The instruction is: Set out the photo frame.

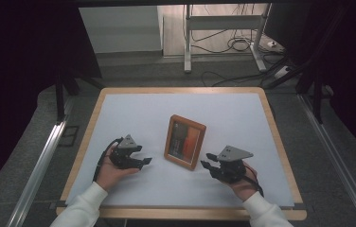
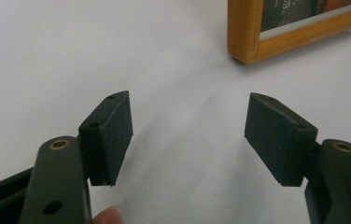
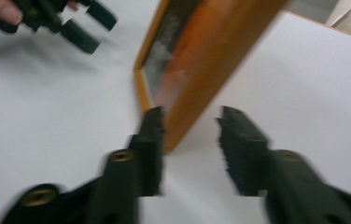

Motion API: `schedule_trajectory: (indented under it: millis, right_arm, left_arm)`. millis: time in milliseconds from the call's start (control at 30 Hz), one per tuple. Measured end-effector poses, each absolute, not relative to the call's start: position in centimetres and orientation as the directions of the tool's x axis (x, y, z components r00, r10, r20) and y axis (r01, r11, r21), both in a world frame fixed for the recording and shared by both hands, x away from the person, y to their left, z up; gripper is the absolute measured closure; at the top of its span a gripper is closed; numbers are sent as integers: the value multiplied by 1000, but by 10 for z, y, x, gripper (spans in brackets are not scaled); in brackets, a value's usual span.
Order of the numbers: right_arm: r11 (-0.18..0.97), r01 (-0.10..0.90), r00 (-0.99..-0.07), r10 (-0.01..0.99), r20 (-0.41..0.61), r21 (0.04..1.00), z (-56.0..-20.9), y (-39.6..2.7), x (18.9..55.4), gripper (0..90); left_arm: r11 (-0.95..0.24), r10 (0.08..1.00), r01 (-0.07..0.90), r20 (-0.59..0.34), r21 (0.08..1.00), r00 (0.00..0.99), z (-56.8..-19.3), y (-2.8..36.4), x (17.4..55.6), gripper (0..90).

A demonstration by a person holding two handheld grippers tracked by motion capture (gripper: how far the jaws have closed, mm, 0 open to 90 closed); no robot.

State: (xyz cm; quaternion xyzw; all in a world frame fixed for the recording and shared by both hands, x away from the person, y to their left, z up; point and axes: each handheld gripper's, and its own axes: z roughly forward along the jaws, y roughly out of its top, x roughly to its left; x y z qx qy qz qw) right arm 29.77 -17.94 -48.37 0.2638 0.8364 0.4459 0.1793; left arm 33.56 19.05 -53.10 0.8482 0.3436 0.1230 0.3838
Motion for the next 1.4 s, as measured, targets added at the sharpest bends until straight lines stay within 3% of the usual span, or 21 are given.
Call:
schedule_trajectory:
  millis: [133, 233, 867, 1400]
  right_arm:
    - [500, 277, -834, 549, -54, 821, -487, -165, 293, 849]
    - [515, 279, -846, 532, -47, 811, -492, -157, 293, 892]
    - [619, 253, -865, 488, -112, 744, -517, -124, 300, 894]
    - [634, 290, -853, 511, -106, 717, -527, -130, 311, 897]
  left_arm:
    - [-470, 676, 488, -56, 735, 735, -531, 190, 335, 319]
    - [-471, 675, 487, -55, 736, 736, -531, 190, 336, 319]
    - [-482, 666, 488, -57, 728, 744, -533, 188, 336, 315]
    - [-478, 669, 485, -55, 732, 741, -532, 189, 336, 309]
